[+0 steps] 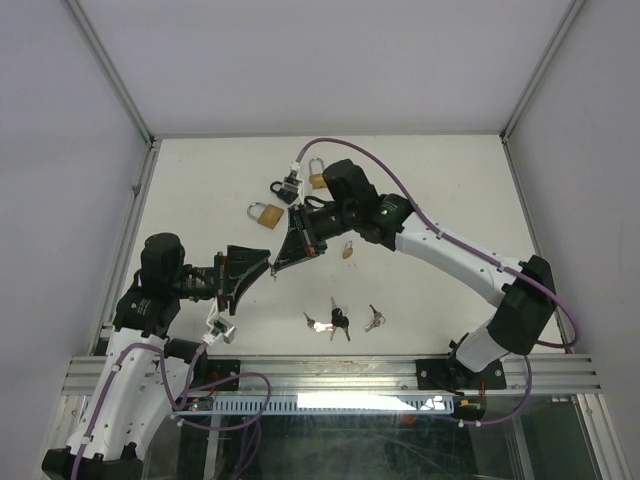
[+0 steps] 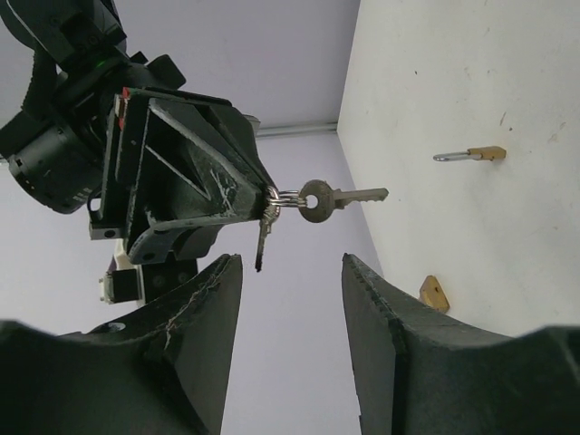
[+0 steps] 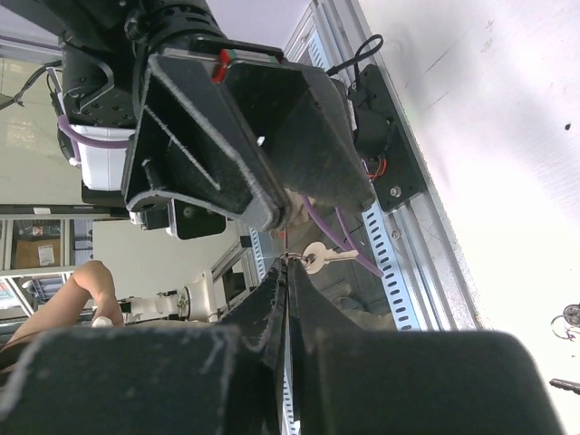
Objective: Unlock with the key
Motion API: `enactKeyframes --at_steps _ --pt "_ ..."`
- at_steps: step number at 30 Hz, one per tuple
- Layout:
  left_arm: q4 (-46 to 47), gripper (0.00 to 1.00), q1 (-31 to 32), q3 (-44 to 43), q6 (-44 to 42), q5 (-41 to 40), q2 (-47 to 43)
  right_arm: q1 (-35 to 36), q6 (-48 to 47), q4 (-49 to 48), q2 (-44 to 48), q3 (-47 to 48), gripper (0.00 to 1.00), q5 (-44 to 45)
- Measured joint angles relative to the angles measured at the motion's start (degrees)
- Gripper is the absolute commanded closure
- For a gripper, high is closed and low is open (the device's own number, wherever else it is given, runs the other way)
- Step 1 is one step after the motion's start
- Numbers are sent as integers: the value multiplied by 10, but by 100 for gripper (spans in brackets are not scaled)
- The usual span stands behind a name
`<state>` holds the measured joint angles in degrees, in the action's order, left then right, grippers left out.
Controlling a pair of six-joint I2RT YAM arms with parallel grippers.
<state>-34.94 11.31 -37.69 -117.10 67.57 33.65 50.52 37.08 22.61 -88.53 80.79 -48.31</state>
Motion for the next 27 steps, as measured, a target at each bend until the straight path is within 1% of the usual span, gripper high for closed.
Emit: enactKeyframes --at_steps 3,9,11,13,14,21,22,24,26,27 --pt "3 57 0 0 -5 0 -2 0 4 -1 -9 0 100 0" --pt "8 76 0 0 -9 3 -5 0 9 -1 -24 9 100 -1" --pt "9 85 0 0 -9 5 -5 0 11 -3 -28 15 100 -2" --pt "10 97 0 -1 -10 5 -5 0 14 -6 -33 21 100 -4" --pt "11 100 0 -1 -10 4 -5 0 16 -8 -35 24 100 -4" --pt "13 100 0 -5 -11 0 -5 -2 19 -10 -38 25 100 -9" --pt "13 100 0 -5 -9 0 -5 -3 19 -11 -38 25 92 -10" --pt "13 100 0 -9 7 0 -5 -4 18 -14 -38 25 69 -15" --pt "9 100 0 -19 35 -9 -5 -10 15 -12 -38 26 54 -18" --pt "2 100 0 -28 55 -17 -5 -14 6 -8 -38 26 49 -19"
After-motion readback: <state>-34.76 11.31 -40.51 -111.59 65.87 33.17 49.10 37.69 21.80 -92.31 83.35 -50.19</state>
